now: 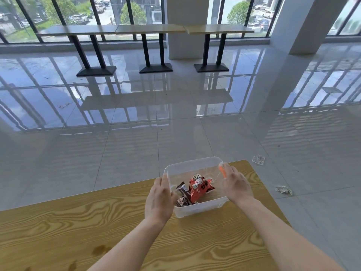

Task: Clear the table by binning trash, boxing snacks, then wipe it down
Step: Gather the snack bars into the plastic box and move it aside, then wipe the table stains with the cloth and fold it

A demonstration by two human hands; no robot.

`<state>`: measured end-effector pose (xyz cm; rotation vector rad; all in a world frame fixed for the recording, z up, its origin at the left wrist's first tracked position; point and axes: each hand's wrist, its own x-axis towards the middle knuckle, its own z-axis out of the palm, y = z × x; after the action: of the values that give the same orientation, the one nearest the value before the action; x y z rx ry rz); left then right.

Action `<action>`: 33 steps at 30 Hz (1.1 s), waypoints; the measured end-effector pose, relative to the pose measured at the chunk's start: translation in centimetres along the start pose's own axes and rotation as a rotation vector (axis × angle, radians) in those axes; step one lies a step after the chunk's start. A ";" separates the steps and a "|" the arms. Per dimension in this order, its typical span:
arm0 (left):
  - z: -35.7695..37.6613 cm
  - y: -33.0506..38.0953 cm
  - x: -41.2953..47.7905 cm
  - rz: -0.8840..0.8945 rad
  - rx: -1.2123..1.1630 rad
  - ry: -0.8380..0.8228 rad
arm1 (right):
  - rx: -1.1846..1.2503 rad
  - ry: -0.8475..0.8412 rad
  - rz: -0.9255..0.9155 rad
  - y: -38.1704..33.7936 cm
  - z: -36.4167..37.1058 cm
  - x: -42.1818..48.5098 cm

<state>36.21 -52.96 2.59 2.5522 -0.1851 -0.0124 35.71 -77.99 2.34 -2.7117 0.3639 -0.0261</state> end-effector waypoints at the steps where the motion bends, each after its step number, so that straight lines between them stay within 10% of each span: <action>1: -0.1 0.0 0.0 0.001 0.001 -0.002 | 0.003 -0.004 0.001 0.0 0.0 0.0; 33: -15.0 -13.5 -11.3 -0.106 0.362 0.171 | -0.045 -0.006 -0.503 -20.3 1.8 -9.2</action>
<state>27.47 -32.07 7.38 2.9025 0.0177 0.2167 31.99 -57.02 9.01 -2.7730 -0.3295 -0.1514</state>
